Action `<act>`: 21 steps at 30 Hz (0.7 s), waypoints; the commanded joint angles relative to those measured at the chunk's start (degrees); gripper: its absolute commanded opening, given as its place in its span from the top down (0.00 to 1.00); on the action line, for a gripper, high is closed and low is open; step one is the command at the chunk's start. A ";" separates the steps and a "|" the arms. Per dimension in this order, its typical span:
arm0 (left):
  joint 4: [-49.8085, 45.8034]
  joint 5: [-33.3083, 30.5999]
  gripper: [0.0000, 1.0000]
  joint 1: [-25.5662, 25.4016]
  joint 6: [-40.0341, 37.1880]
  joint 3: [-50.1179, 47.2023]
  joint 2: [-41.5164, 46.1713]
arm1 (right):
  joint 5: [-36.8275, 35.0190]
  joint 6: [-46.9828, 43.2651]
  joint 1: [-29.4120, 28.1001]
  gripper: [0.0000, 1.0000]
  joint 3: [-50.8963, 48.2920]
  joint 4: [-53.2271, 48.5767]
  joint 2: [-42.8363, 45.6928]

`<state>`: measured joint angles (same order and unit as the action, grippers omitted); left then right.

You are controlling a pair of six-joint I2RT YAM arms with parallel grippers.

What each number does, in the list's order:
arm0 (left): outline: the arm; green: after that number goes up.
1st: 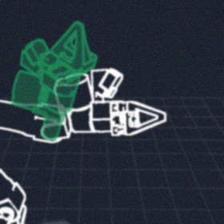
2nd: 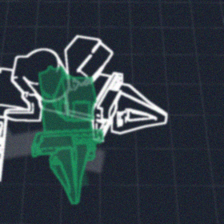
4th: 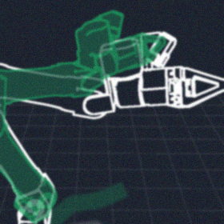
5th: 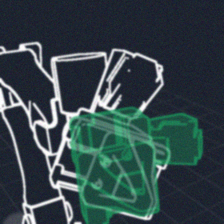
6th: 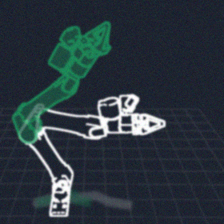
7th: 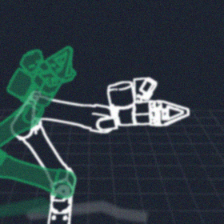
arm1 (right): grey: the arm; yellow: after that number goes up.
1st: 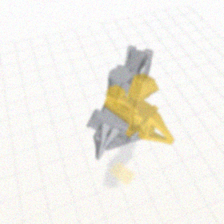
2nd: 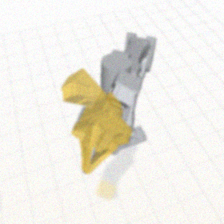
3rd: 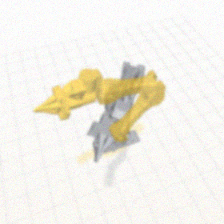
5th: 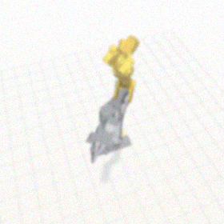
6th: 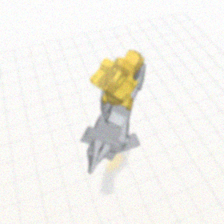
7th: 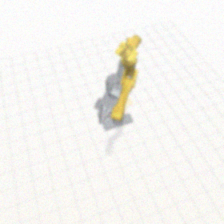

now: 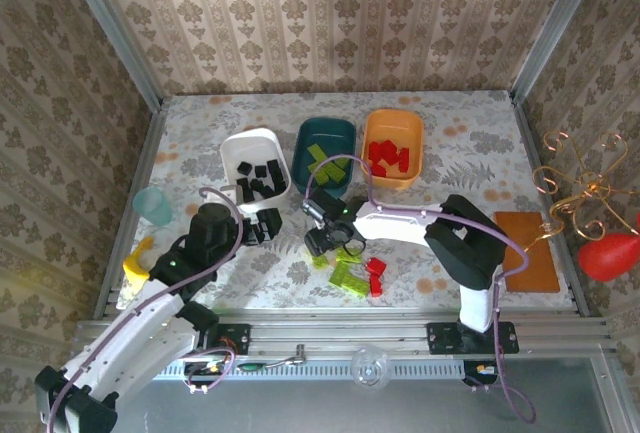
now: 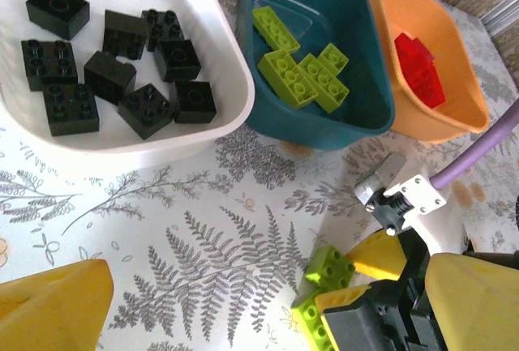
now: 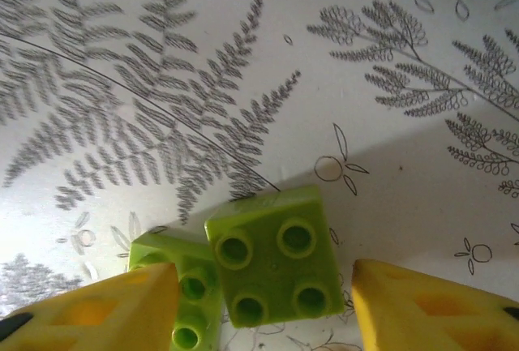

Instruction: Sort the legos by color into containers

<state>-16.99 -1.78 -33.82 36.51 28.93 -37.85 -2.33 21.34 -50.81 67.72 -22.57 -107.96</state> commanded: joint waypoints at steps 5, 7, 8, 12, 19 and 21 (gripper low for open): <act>-1.38 -0.65 0.00 -0.44 1.53 -0.78 0.73 | -3.60 3.38 3.63 0.49 0.03 -1.10 0.09; -1.00 -0.46 0.00 -0.44 1.54 -1.04 0.67 | -2.84 3.36 4.13 0.48 -0.29 -0.40 0.43; -0.89 -0.39 0.00 -0.45 1.62 -1.22 0.60 | -2.38 3.10 4.13 0.45 -0.23 -0.21 0.34; -0.16 -0.16 0.00 -0.44 1.80 -1.67 -0.01 | 0.45 2.83 4.11 0.37 -0.48 1.94 0.50; 0.38 0.29 0.00 -0.43 2.07 -2.20 -0.30 | -2.55 4.82 5.05 0.36 0.84 2.03 0.36; 0.54 0.37 0.00 -0.43 2.16 -2.38 -0.36 | -3.50 5.33 5.62 0.36 1.65 1.24 -0.53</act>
<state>-17.26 -1.72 -33.85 37.78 27.44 -38.28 -3.20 25.06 -46.06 67.79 -20.47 -108.05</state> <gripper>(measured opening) 0.999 0.639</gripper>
